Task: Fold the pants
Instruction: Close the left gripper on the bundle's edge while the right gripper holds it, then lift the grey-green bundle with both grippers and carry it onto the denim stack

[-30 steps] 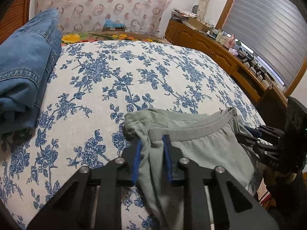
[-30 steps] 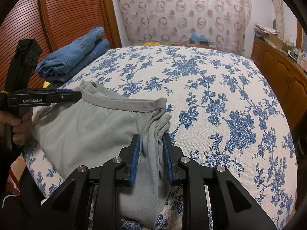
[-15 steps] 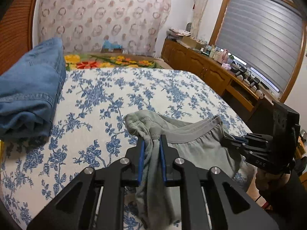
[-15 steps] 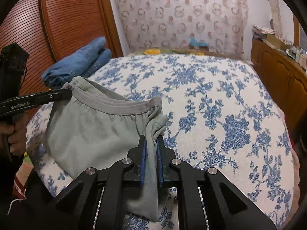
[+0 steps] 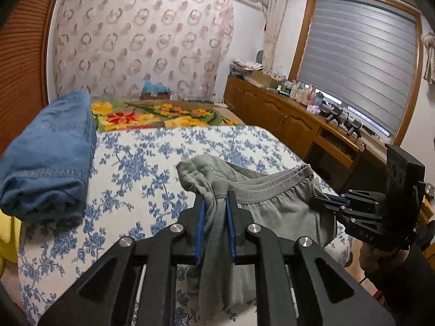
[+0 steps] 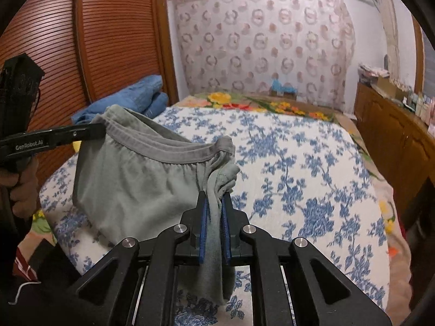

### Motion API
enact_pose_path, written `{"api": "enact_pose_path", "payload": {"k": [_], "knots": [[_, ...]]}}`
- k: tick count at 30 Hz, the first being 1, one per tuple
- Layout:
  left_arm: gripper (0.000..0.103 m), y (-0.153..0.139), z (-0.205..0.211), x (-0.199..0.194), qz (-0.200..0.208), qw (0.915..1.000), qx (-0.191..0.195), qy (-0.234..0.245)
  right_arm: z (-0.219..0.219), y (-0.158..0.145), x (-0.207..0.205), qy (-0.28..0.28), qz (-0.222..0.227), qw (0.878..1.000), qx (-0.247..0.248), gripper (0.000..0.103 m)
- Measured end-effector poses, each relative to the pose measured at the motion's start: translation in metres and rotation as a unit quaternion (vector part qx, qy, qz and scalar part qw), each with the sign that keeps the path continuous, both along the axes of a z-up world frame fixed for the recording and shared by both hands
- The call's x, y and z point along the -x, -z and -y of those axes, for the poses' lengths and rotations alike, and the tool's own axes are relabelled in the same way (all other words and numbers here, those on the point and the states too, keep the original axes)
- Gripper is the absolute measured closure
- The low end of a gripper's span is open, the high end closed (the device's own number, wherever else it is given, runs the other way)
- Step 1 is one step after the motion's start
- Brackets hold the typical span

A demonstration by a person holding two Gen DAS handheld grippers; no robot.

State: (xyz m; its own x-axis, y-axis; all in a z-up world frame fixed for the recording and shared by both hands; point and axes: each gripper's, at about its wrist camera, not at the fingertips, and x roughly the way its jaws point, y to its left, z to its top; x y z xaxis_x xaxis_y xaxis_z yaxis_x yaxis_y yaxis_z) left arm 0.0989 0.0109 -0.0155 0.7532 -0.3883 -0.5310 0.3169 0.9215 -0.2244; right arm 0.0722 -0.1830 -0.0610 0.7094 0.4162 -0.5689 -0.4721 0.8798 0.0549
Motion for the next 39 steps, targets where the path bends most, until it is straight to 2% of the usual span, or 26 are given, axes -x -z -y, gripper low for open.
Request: {"api": "enact_pose_path", "payload": {"k": [8,22,39], "knots": [[0.091,-0.014,0.0,0.001,0.024,0.9997,0.002,0.005,0.002,-0.02,0.0,-0.002,0.025,1.0,0.006,0.096],[0.091,-0.005,-0.01,-0.018,0.01,0.9999,0.0,-0.01,-0.005,-0.016,-0.033,-0.018,0.022,1.0,0.005,0.096],[0.091,-0.054,-0.045,-0.053,0.039,0.9984,-0.009,-0.04,-0.041,-0.066,-0.092,-0.055,0.043,0.998,0.002,0.096]]}}
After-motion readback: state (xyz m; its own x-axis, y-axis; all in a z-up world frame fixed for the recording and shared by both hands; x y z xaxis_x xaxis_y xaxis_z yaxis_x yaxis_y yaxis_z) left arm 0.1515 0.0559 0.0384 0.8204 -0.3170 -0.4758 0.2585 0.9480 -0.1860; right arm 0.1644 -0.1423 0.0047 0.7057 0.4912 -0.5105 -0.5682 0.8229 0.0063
